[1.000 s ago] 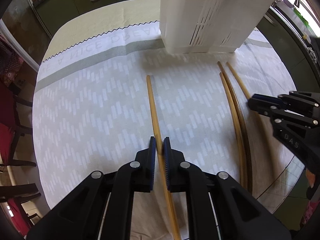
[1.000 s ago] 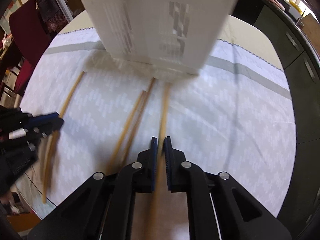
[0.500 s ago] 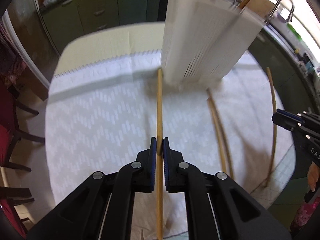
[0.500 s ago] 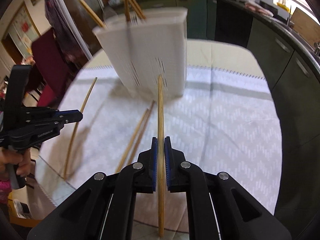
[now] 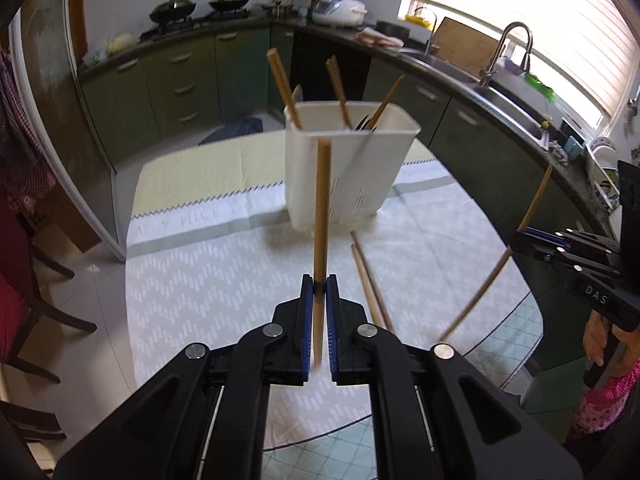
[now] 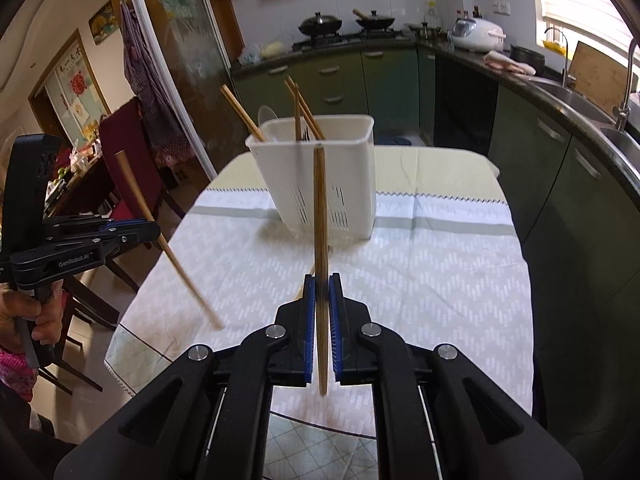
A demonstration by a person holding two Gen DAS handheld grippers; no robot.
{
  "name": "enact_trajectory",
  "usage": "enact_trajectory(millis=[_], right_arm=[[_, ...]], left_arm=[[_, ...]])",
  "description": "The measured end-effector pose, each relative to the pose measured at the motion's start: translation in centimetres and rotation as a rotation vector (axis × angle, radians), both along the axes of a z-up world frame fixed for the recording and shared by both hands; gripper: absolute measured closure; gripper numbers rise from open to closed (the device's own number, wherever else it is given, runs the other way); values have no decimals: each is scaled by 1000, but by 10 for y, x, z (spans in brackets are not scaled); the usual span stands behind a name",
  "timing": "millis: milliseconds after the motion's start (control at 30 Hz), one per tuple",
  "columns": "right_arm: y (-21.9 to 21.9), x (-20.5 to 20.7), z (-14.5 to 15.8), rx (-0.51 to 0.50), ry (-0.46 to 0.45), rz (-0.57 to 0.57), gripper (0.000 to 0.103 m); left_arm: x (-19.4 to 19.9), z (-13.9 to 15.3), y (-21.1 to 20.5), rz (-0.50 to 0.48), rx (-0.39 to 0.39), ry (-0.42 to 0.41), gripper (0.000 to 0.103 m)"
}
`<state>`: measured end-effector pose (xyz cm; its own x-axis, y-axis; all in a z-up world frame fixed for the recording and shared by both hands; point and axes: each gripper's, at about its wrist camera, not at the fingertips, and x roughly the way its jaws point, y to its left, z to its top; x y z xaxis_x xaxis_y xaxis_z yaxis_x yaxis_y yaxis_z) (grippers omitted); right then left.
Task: Organize utensils
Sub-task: 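Lift both held chopsticks over the caddy and open both grippers to drop them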
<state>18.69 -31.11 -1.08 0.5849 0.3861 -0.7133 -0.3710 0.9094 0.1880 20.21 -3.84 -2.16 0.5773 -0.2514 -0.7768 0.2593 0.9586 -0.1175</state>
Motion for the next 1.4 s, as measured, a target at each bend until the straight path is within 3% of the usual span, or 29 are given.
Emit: enact_trajectory(millis=[333, 633, 967, 1133, 1400], right_arm=[[1, -3, 47, 25, -90, 13, 95], [2, 31, 108, 87, -166, 4, 95], [-2, 78, 172, 137, -303, -81, 95], [6, 110, 175, 123, -323, -109, 95], [30, 166, 123, 93, -241, -108, 95]], left_arm=[[-2, 47, -6, -18, -4, -100, 97], [23, 112, -22, -21, 24, -195, 97], [67, 172, -33, 9, -3, -341, 97], [101, 169, -38, 33, -35, -356, 97], [146, 110, -43, 53, -21, -246, 97]])
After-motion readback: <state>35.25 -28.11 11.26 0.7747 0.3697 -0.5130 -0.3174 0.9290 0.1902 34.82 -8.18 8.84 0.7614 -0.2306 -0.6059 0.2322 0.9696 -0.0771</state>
